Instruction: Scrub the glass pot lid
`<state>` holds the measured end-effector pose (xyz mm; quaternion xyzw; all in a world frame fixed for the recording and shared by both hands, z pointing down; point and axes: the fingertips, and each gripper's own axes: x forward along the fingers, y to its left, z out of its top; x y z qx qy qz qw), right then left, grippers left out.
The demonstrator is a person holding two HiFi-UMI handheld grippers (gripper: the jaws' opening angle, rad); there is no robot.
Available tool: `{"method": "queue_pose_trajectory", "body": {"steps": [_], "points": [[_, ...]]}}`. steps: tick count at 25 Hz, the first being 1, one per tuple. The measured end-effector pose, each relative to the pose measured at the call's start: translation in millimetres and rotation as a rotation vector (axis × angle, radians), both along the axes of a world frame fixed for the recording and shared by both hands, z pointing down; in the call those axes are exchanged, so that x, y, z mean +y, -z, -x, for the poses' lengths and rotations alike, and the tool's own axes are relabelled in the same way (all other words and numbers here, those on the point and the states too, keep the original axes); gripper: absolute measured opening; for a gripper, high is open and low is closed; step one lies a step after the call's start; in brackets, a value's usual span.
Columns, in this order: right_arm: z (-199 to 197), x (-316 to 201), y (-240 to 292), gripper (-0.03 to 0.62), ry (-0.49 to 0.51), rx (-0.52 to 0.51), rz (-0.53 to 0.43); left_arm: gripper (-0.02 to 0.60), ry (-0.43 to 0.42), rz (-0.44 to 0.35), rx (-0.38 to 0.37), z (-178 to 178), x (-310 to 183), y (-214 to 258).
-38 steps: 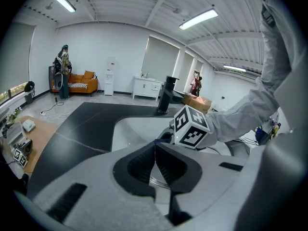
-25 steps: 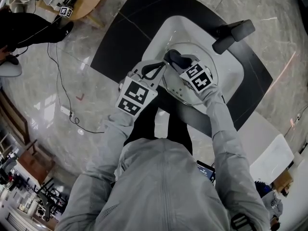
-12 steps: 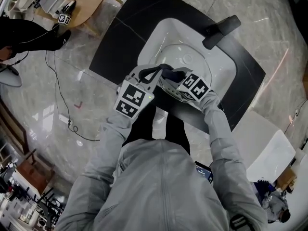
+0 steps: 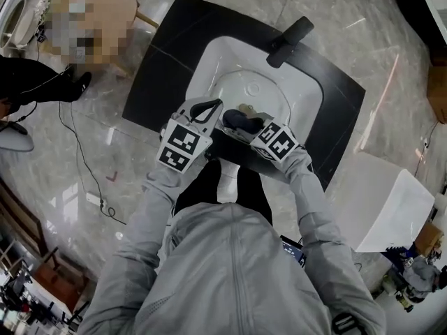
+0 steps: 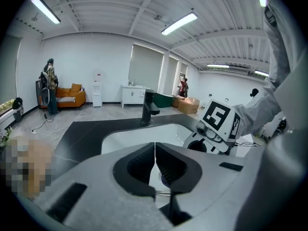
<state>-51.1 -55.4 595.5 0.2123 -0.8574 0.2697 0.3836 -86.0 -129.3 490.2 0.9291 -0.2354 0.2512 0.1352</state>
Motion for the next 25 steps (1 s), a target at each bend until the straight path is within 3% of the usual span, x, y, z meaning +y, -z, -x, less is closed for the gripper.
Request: {"method": "queue_pose_trajectory", "body": {"steps": [6, 12, 18, 25], "points": [[-45.1, 0.1, 37.2, 0.086, -0.232, 0.039, -0.108, 0.028, -0.039, -0.057, 0.001, -11.9, -2.1, 23.9], [-110.0, -14.7, 99.8, 0.086, -0.429, 0.061, -0.268, 0.029, 0.000, -0.141, 0.018, -26.8, -22.2, 62.9], [-159.5, -31.7, 176.2, 0.086, -0.508, 0.087, -0.459, 0.028, 0.031, -0.238, 0.038, -47.5, -38.3, 108.6], [-198.1, -39.3, 249.1, 0.086, -0.567, 0.079, -0.620, 0.029, -0.006, -0.342, 0.064, -78.0, -38.3, 156.9]]}}
